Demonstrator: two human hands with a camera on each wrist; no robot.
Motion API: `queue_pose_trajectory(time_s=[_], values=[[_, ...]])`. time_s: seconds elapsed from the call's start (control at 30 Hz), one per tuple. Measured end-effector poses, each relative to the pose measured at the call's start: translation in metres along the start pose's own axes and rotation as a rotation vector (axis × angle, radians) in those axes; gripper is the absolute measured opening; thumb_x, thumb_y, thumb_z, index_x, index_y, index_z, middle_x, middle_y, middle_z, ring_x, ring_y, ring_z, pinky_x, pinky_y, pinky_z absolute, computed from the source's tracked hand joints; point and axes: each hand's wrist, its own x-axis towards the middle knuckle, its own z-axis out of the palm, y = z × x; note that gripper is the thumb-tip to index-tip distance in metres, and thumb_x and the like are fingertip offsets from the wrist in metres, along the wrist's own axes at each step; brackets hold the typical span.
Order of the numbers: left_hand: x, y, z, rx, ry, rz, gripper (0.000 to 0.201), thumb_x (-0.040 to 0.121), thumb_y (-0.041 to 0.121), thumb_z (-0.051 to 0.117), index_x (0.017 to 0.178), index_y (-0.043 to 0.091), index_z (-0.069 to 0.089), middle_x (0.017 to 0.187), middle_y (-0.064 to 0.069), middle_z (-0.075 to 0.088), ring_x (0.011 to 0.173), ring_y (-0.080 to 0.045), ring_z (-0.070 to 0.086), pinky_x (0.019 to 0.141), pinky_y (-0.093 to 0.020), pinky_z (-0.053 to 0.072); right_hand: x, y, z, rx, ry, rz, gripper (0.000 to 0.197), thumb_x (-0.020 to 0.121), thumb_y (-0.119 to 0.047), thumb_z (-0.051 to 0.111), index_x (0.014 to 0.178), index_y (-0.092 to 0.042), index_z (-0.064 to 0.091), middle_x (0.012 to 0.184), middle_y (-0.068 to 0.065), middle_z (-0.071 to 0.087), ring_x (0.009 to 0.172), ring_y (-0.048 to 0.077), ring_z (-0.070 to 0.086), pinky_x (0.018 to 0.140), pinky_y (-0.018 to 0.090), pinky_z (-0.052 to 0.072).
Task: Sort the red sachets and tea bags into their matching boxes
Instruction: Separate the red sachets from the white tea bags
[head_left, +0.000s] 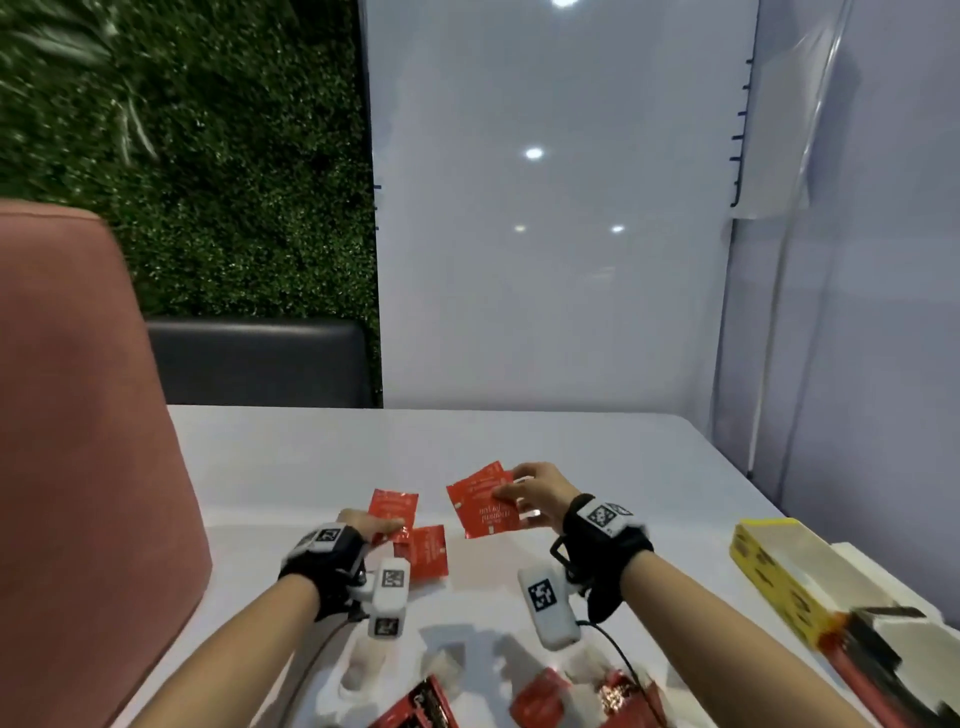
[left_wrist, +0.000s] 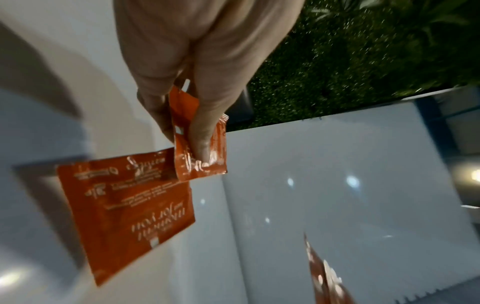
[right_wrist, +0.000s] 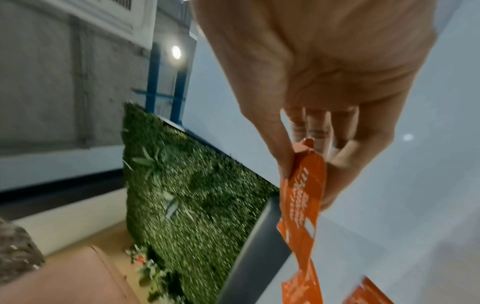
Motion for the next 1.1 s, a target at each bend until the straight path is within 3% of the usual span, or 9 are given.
queue_pose_trajectory(time_s=[0.07, 0.17, 0.23, 0.43, 0.57, 0.7, 0.8, 0.93, 1.1], values=[[-0.005, -0.003, 0.003, 0.024, -0.005, -0.087, 0.084, 0.015, 0.024, 0.098, 0.087, -0.009, 0.070, 0.084, -0.022, 0.072, 0.083, -0.035, 0.069, 0.083, -0.049, 0.054, 0.024, 0.003, 0.013, -0.056, -0.035, 0.070, 0.012, 0.084, -0.003, 0.063, 0.084, -0.009, 0.052, 0.075, 0.007, 0.059, 0.060, 0.016, 0.057, 0.048, 0.026, 0.054], [-0.084, 0.028, 0.020, 0.243, 0.001, -0.067, 0.023, 0.072, 0.016, 0.079, 0.067, 0.001, 0.063, 0.047, 0.000, 0.062, 0.051, -0.012, 0.062, 0.050, -0.016, 0.047, 0.050, 0.012, 0.035, -0.112, -0.070, 0.129, 0.013, 0.083, -0.002, 0.065, 0.075, -0.006, 0.055, 0.072, 0.008, 0.059, 0.058, 0.016, 0.057, 0.048, 0.027, 0.055], [-0.097, 0.038, 0.023, 0.193, -0.022, -0.019, 0.024, 0.086, 0.012, 0.063, 0.064, 0.004, 0.057, 0.049, -0.002, 0.061, 0.036, -0.003, 0.055, 0.039, -0.012, 0.041, 0.063, 0.015, 0.050, -0.128, -0.067, 0.127, 0.019, 0.082, -0.002, 0.065, 0.068, -0.006, 0.053, 0.069, 0.008, 0.058, 0.056, 0.016, 0.057, 0.056, 0.031, 0.055], [-0.105, 0.032, -0.012, 0.452, -0.035, 0.106, 0.050, 0.089, 0.025, 0.062, 0.133, 0.006, 0.045, 0.130, -0.012, 0.051, 0.124, -0.024, 0.047, 0.089, -0.030, 0.039, 0.063, 0.014, 0.078, -0.064, -0.147, 0.128, 0.025, 0.088, -0.010, 0.060, 0.065, 0.001, 0.057, 0.052, 0.009, 0.063, 0.046, 0.018, 0.060, 0.060, 0.029, 0.055], [-0.144, 0.021, -0.010, 0.833, -0.129, 0.382, 0.032, 0.087, 0.017, 0.064, 0.117, 0.009, 0.058, 0.118, -0.006, 0.062, 0.110, -0.019, 0.058, 0.086, -0.019, 0.042, 0.039, 0.012, 0.068, -0.628, -0.273, 0.119, 0.028, 0.085, -0.018, 0.065, 0.090, 0.009, 0.061, 0.079, 0.019, 0.063, 0.077, 0.031, 0.062, 0.086, 0.050, 0.053], [-0.187, 0.009, 0.003, 0.995, -0.501, 0.415, 0.024, 0.089, 0.009, 0.059, 0.114, 0.010, 0.059, 0.103, 0.001, 0.064, 0.088, -0.005, 0.061, 0.074, -0.007, 0.045, -0.005, 0.010, 0.039, -1.090, -0.423, 0.115, 0.042, 0.087, -0.020, 0.064, 0.121, 0.002, 0.053, 0.101, 0.021, 0.065, 0.082, 0.026, 0.057, 0.074, 0.036, 0.053], [-0.197, 0.010, 0.006, 1.088, -0.510, 0.415, 0.025, 0.090, 0.009, 0.057, 0.115, 0.010, 0.059, 0.110, -0.005, 0.064, 0.093, -0.010, 0.061, 0.074, -0.008, 0.046, -0.029, 0.018, 0.010, -1.173, -0.526, 0.184, 0.043, 0.087, -0.020, 0.064, 0.125, -0.008, 0.051, 0.115, 0.021, 0.064, 0.097, 0.033, 0.064, 0.084, 0.040, 0.053], [-0.198, 0.015, 0.002, 1.205, -0.314, 0.213, 0.059, 0.085, 0.018, 0.065, 0.137, 0.019, 0.039, 0.132, -0.013, 0.047, 0.103, -0.020, 0.053, 0.077, -0.024, 0.051, -0.057, 0.026, -0.008, -1.237, -0.508, 0.152, 0.040, 0.087, -0.019, 0.062, 0.125, -0.012, 0.050, 0.113, 0.019, 0.065, 0.101, 0.034, 0.063, 0.089, 0.041, 0.050], [-0.207, -0.010, 0.012, 1.402, -0.419, 0.078, 0.127, 0.058, 0.029, 0.087, 0.146, 0.041, -0.004, 0.142, -0.011, 0.025, 0.121, -0.032, 0.045, 0.090, -0.041, 0.051, -0.066, 0.038, 0.038, -1.258, -0.517, -0.007, 0.053, 0.088, -0.024, 0.063, 0.135, -0.011, 0.042, 0.124, 0.020, 0.056, 0.092, 0.028, 0.058, 0.085, 0.037, 0.050]])
